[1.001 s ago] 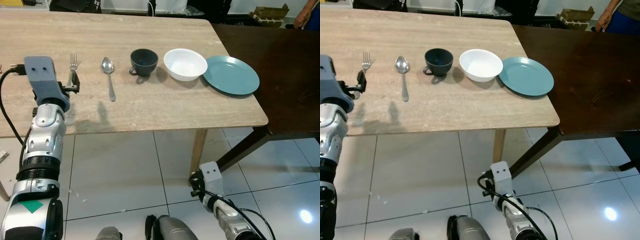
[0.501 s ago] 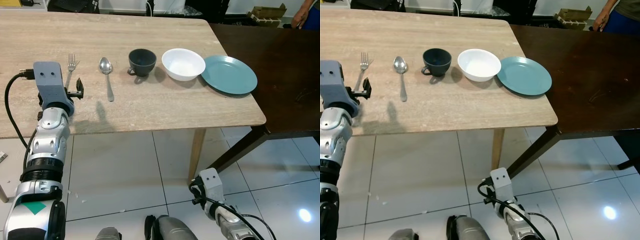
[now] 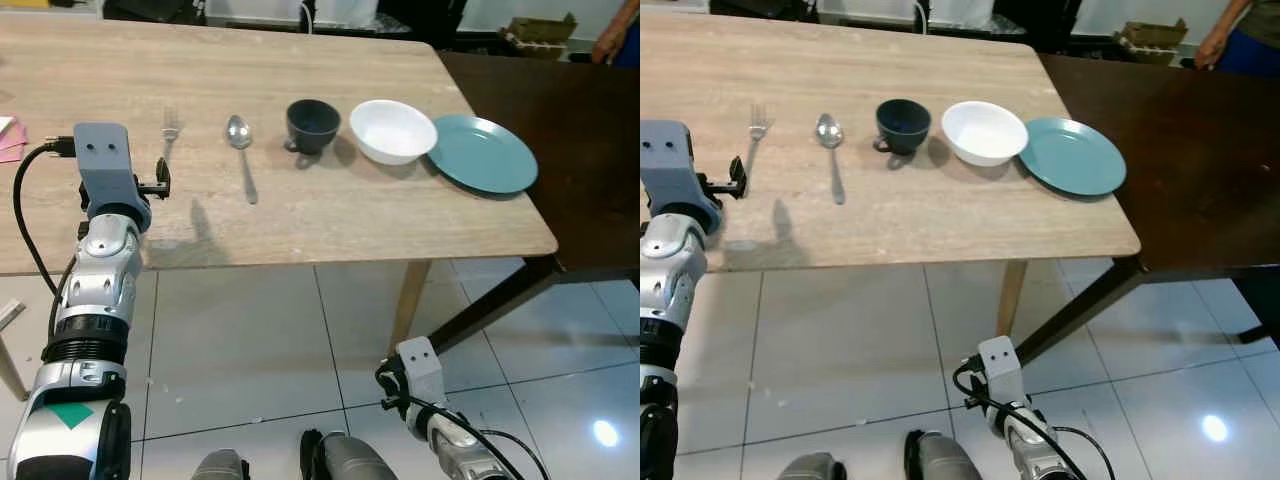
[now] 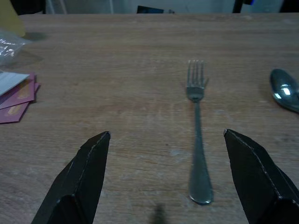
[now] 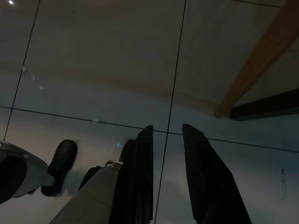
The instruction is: Setting the table
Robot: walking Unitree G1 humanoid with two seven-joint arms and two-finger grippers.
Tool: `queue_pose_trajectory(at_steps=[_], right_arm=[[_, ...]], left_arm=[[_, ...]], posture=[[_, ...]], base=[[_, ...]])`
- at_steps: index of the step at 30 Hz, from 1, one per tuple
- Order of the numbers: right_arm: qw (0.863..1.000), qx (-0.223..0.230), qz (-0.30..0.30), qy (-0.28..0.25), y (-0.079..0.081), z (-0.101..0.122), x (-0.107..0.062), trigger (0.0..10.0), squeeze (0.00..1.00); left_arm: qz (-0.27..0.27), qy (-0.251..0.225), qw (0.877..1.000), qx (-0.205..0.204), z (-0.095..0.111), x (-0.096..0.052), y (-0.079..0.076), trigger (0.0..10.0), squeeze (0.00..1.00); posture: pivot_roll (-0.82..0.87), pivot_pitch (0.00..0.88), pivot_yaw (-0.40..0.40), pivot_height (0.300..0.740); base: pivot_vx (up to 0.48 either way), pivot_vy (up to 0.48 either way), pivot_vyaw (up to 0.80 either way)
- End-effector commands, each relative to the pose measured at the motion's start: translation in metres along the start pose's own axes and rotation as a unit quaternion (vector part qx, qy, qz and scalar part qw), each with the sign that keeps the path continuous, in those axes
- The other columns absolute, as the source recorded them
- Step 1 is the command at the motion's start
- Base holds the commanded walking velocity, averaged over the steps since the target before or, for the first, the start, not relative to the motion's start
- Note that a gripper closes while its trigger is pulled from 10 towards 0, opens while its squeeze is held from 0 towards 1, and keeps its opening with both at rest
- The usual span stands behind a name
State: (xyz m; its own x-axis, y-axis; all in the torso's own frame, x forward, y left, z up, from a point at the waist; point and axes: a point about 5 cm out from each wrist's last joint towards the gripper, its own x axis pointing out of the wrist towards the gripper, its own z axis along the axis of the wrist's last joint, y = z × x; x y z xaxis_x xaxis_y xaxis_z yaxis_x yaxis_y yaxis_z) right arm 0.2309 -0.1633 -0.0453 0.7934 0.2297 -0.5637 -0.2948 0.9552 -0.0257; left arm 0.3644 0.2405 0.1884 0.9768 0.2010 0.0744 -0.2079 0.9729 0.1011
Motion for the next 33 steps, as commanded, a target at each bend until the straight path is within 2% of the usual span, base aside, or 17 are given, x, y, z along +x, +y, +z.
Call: queue_pose_trajectory(at_steps=[1, 12, 33], right_arm=[[1.000, 0.005, -0.011, 0.013, -0.0065, -0.0081, -0.0048, 10.0, 0.00], [1.000, 0.008, -0.013, 0.014, -0.0072, -0.0084, -0.0049, 10.0, 0.00], [1.000, 0.009, -0.013, 0.012, -0.0080, -0.0062, -0.0040, 10.0, 0.00]], left_arm=[[-0.007, 0.010, 1.000, 0.005, -0.0040, -0.0016, -0.0039, 10.0, 0.00], [-0.004, 0.016, 1.000, 0.011, -0.0049, -0.0009, -0.0036, 10.0, 0.00], [0.002, 0.002, 1.000, -0.016, -0.0005, 0.0002, -0.0037, 10.0, 0.00]], posture=[[0.07, 0.097, -0.068, 0.740], [0.07, 0.102, -0.068, 0.740], [0.07, 0.102, -0.070, 0.740]], base=[[0.000, 0.000, 0.00], [0.000, 0.000, 0.00], [0.000, 0.000, 0.00]])
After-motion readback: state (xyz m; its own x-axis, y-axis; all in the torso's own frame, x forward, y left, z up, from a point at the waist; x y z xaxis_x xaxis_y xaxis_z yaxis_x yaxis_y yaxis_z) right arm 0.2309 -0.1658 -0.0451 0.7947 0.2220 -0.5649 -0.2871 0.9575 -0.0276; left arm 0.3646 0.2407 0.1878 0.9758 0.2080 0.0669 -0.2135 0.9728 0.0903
